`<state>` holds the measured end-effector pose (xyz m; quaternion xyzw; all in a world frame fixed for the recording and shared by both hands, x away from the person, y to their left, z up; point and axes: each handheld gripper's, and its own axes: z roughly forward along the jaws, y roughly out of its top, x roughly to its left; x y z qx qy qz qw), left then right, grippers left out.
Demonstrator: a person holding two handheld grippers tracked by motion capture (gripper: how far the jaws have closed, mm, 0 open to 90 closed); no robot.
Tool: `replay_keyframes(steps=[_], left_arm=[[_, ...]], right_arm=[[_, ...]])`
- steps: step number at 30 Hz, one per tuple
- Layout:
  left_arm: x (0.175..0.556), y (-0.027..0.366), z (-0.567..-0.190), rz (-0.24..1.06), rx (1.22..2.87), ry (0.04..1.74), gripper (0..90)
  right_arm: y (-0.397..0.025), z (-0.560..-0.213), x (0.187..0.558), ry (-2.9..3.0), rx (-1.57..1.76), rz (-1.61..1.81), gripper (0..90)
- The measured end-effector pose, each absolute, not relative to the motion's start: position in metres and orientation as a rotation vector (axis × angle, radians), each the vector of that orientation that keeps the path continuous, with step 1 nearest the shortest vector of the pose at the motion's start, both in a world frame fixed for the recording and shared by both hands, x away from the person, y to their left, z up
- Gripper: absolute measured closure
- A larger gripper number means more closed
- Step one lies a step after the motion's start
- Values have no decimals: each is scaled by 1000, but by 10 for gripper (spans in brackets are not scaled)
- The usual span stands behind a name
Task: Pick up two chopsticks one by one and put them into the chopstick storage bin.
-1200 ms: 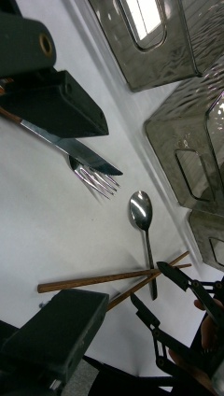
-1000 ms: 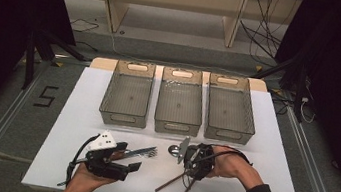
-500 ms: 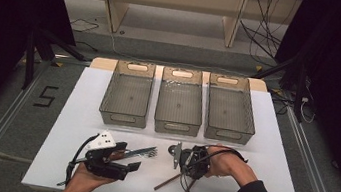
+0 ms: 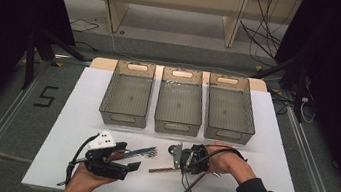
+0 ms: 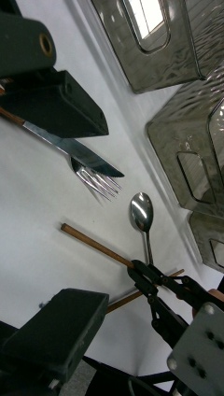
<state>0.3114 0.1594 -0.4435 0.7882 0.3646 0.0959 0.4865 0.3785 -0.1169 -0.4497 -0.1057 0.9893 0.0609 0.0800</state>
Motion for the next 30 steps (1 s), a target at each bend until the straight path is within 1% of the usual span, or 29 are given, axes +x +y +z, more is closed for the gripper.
replay_keyframes(steps=[3, 4, 9, 16, 17, 18, 21, 22, 30], left_arm=[[312, 160, -443, 236, 1919, 886, 157], [312, 161, -443, 238, 1919, 886, 157], [311, 164, -442, 253, 1901, 893, 158], [311, 179, -437, 299, 1838, 915, 157], [311, 182, -437, 309, 1827, 917, 157], [311, 184, -436, 315, 1820, 921, 157], [310, 189, -436, 323, 1803, 930, 157], [310, 192, -436, 327, 1801, 932, 157], [308, 202, -435, 347, 1773, 937, 157]], right_arm=[[-117, -441, 380, 2932, -329, 224, 853], [-118, -433, 381, 2914, -324, 252, 854], [-120, -414, 387, 2868, -224, 362, 855], [-117, -393, 402, 2816, 134, 625, 855], [-117, -393, 402, 2816, 134, 625, 855], [-116, -385, 409, 2794, 268, 703, 855], [-114, -379, 415, 2767, 368, 784, 855], [-110, -372, 423, 2746, 490, 883, 855], [-94, -360, 442, 2669, 676, 1036, 855]])
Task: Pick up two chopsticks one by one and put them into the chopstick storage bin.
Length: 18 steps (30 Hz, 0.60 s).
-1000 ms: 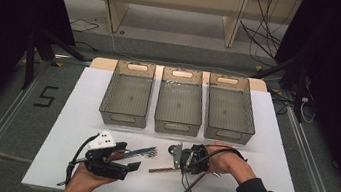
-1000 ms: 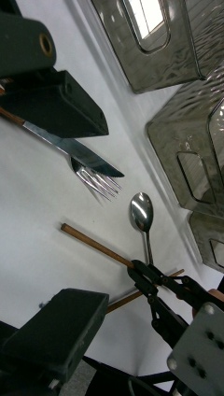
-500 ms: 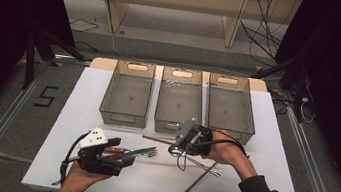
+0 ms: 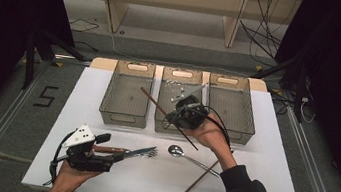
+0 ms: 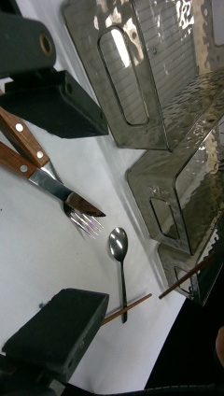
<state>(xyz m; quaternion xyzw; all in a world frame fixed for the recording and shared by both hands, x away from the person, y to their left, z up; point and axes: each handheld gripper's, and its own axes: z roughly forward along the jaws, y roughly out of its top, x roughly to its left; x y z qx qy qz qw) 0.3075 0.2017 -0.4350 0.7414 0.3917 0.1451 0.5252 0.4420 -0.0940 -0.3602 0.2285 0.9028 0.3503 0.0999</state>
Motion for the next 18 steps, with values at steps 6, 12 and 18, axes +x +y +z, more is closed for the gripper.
replay_keyframes(steps=[6, 12, 18], left_arm=[[305, 207, -436, 348, 1766, 946, 157], [303, 209, -437, 347, 1757, 952, 157], [301, 210, -437, 351, 1753, 952, 157]], right_arm=[[-80, -355, 455, 2626, 827, 1127, 855], [-67, -350, 468, 2601, 873, 1182, 855], [-50, -346, 484, 2572, 960, 1237, 854]])
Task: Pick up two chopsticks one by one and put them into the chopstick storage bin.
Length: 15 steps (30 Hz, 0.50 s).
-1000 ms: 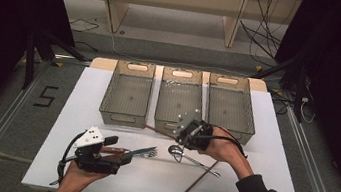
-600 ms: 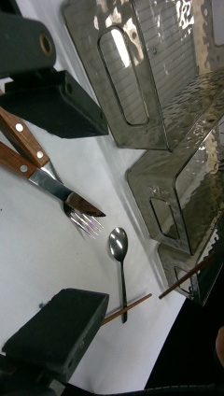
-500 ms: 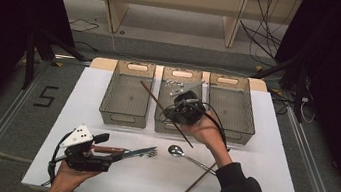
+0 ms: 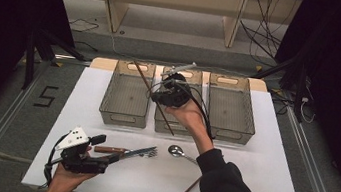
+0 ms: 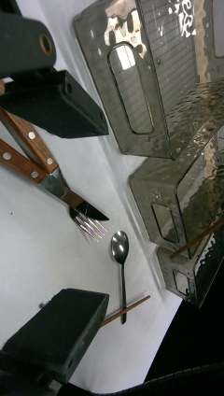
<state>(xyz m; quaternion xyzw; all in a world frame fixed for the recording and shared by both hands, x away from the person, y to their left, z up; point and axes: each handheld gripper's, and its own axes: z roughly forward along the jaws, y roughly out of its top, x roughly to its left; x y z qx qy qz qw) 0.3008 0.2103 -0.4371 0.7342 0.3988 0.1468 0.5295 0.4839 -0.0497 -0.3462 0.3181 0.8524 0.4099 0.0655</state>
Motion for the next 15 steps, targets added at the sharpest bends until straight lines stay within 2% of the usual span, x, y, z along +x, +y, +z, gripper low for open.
replay_keyframes(steps=[15], left_arm=[[297, 215, -438, 365, 1754, 955, 157]], right_arm=[[-15, -346, 518, 2519, 1086, 1269, 854]])
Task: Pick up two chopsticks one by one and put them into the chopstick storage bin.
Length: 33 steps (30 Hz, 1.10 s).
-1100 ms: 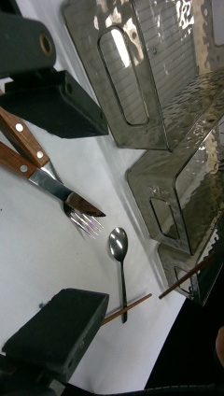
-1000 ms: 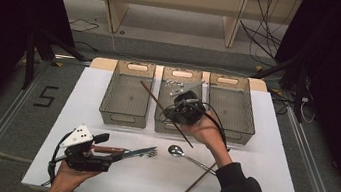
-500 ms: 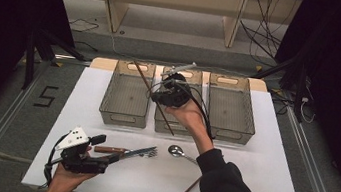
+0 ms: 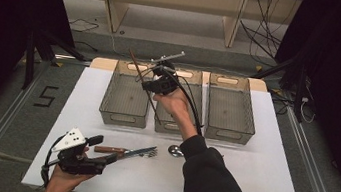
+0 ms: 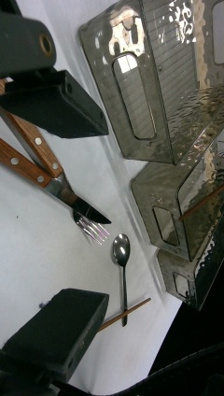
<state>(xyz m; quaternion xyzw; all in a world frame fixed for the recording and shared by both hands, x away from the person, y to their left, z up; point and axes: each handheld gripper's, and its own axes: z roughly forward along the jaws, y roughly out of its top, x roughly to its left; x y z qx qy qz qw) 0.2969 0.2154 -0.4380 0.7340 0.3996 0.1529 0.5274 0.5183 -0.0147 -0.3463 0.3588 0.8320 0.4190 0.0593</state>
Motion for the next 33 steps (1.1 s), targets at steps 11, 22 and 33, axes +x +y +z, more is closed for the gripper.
replay_keyframes(steps=[11, 22, 33], left_arm=[[291, 215, -439, 365, 1745, 951, 156], [291, 215, -439, 364, 1757, 939, 156], [291, 216, -439, 362, 1743, 943, 156]], right_arm=[[11, -341, 533, 2493, 1113, 1271, 853], [28, -345, 548, 2470, 1161, 1280, 853], [38, -355, 554, 2442, 1217, 1257, 853]])
